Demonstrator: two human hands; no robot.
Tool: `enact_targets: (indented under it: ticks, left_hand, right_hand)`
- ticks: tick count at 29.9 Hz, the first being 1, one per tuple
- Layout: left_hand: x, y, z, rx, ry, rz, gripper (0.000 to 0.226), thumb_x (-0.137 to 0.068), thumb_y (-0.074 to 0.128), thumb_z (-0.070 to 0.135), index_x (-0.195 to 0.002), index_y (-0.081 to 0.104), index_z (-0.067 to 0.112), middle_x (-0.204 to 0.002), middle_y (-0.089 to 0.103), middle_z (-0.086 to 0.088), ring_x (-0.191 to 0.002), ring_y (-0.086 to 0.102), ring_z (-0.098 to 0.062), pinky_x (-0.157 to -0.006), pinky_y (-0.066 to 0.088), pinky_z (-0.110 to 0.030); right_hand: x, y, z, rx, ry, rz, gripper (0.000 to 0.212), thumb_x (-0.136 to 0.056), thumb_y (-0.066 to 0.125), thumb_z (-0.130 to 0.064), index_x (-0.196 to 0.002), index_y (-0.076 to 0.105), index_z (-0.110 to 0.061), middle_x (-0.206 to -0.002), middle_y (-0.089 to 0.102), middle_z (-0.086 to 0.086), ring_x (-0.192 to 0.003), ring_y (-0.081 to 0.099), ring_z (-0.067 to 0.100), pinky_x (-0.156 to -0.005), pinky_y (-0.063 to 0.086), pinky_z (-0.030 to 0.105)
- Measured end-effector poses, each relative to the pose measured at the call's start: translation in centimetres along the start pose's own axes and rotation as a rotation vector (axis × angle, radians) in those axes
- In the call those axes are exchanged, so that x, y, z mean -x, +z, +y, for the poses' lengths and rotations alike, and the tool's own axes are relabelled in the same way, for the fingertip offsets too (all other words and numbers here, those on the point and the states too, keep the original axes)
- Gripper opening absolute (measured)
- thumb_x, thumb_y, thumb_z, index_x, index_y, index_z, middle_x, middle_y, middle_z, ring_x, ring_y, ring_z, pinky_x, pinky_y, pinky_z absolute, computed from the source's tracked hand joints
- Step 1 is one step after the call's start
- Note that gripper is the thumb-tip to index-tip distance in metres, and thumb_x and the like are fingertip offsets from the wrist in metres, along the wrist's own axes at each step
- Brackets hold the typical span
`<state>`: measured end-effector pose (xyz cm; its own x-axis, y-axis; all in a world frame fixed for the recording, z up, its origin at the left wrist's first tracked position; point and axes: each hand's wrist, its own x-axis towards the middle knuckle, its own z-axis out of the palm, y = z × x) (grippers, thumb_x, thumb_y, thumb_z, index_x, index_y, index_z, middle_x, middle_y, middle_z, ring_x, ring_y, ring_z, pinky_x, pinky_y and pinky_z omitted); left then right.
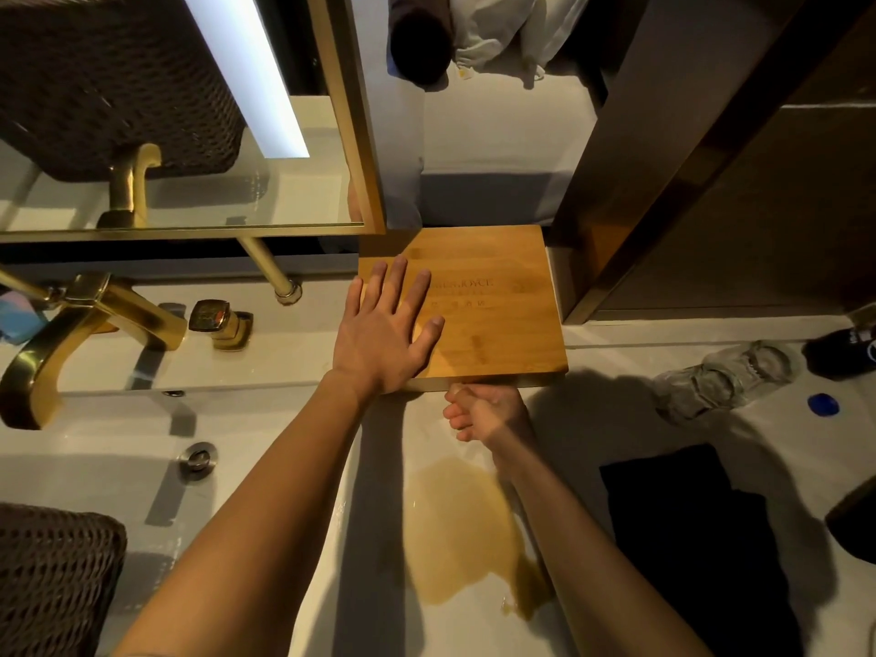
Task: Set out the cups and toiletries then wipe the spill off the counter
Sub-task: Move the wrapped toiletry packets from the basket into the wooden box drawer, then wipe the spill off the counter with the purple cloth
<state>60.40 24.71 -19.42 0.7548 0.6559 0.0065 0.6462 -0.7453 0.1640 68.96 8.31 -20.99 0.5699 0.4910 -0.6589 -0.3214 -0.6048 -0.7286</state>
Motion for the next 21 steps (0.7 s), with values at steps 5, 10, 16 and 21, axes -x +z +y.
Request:
enact_targets:
  ticks: [5, 10, 16, 21]
  left_hand:
    - [0.0, 0.0, 0.0, -0.014, -0.003, -0.029, 0.074, -0.098, 0.004, 0.072, -0.163, -0.002, 0.036, -0.173, -0.004, 0.001, -0.159, -0.007, -0.024, -0.128, -0.005, -0.048]
    - [0.9, -0.8, 0.6, -0.010, -0.068, -0.133, 0.070, -0.101, 0.006, 0.068, -0.161, -0.009, 0.036, -0.172, -0.012, 0.000, -0.158, -0.013, -0.023, -0.128, -0.005, -0.051]
    - [10.0, -1.3, 0.5, 0.115, -0.068, -0.126, 0.070, -0.102, 0.007, 0.066, -0.163, -0.004, 0.034, -0.172, -0.012, 0.004, -0.157, -0.015, -0.017, -0.126, -0.008, -0.050]
    - [22.0, 0.1, 0.9, 0.201, -0.161, -0.113, 0.068, -0.102, 0.009, 0.063, -0.163, 0.004, 0.032, -0.172, -0.005, 0.008, -0.158, -0.012, -0.011, -0.129, -0.002, -0.047]
  right_hand:
    - [0.0, -0.8, 0.0, 0.171, -0.074, -0.009, 0.023, -0.089, 0.068, -0.043, -0.081, 0.076, -0.023, -0.062, 0.072, -0.006, -0.060, 0.065, 0.013, -0.061, 0.055, 0.033]
    - [1.4, -2.0, 0.8, 0.465, -0.247, 0.060, 0.048, -0.085, 0.050, -0.068, -0.073, 0.073, -0.027, -0.065, 0.070, -0.017, -0.068, 0.069, 0.010, -0.077, 0.057, 0.038]
    - [4.9, -10.8, 8.1, 0.596, -0.704, 0.267, 0.020, -0.097, 0.060, -0.032, -0.097, 0.076, -0.021, -0.096, 0.075, -0.002, -0.089, 0.067, 0.020, -0.082, 0.057, 0.044]
    - [7.2, -21.2, 15.6, 0.978, -0.724, 0.420, 0.060, -0.096, 0.047, -0.046, -0.142, 0.054, -0.009, -0.151, 0.046, 0.022, -0.138, 0.042, 0.043, -0.115, 0.031, 0.059]
